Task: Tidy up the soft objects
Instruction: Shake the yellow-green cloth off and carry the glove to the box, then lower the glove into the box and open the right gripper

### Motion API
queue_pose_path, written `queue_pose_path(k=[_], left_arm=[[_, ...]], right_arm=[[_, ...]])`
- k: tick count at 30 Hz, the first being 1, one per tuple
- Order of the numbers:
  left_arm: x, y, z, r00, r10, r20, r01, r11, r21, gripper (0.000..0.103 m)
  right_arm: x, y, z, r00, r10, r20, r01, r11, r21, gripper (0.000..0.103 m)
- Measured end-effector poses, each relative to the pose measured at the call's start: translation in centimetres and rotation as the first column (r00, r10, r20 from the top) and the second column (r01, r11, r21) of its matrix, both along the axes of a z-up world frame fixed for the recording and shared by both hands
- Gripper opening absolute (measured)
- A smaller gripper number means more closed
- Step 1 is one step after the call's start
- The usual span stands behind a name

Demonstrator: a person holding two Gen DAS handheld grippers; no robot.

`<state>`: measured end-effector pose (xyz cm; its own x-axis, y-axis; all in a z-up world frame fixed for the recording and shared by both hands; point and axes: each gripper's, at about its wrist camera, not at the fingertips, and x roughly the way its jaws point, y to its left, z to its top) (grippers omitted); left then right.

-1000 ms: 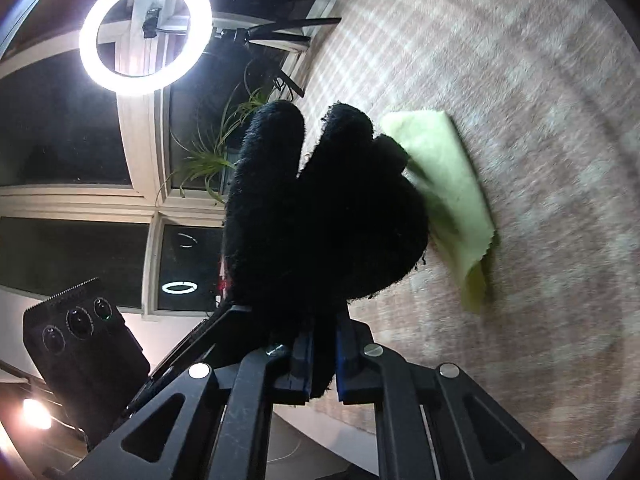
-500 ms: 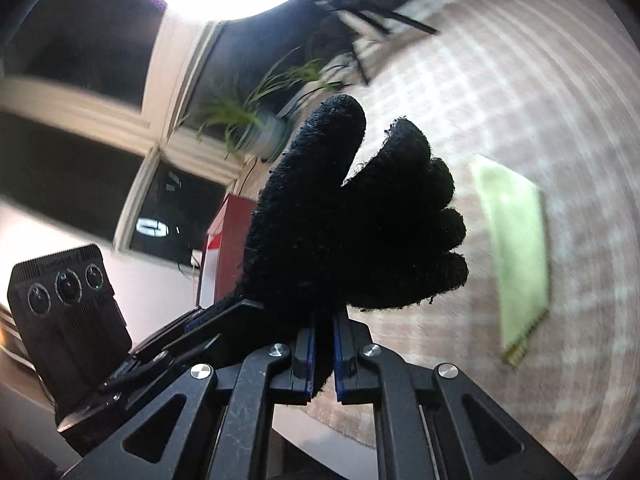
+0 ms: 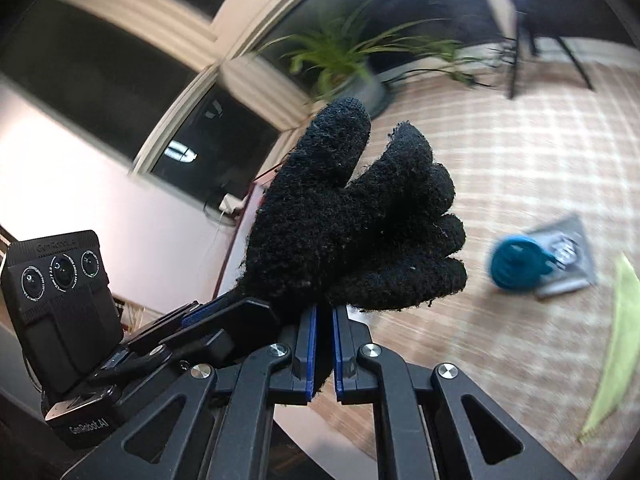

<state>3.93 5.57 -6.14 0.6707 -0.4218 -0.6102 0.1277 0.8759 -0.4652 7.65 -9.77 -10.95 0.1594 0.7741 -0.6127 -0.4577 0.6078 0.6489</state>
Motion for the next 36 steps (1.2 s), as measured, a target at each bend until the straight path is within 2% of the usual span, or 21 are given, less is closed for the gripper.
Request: queue_pose_path(k=[10, 17, 28, 36], left_arm=[[-3.7, 9.4, 0.7, 0.983, 0.182, 0.032, -0.183, 0.983, 0.02, 0.017], [-5.4, 14.5, 0.2, 0.963, 0.267, 0.035, -0.268, 0.963, 0.015, 0.016], [-4.9, 20.6, -2.4, 0.943, 0.334, -0.008, -0.334, 0.943, -0.004, 0.016], [-4.9, 23.6, -4.0, 0.919, 0.389, -0.055, -0.389, 0.921, 0.008, 0.016]], right_arm=[[-0.8, 11.6, 1.4, 0.982, 0.18, 0.055, -0.178, 0.983, -0.031, 0.008], [-1.2, 18.7, 1.3, 0.961, 0.268, 0.068, -0.264, 0.963, -0.054, 0.008], [-0.3, 26.4, -0.3, 0.946, 0.314, 0.077, -0.302, 0.943, -0.141, 0.008], [0.3, 29.1, -1.9, 0.943, 0.324, 0.07, -0.305, 0.932, -0.196, 0.008]])
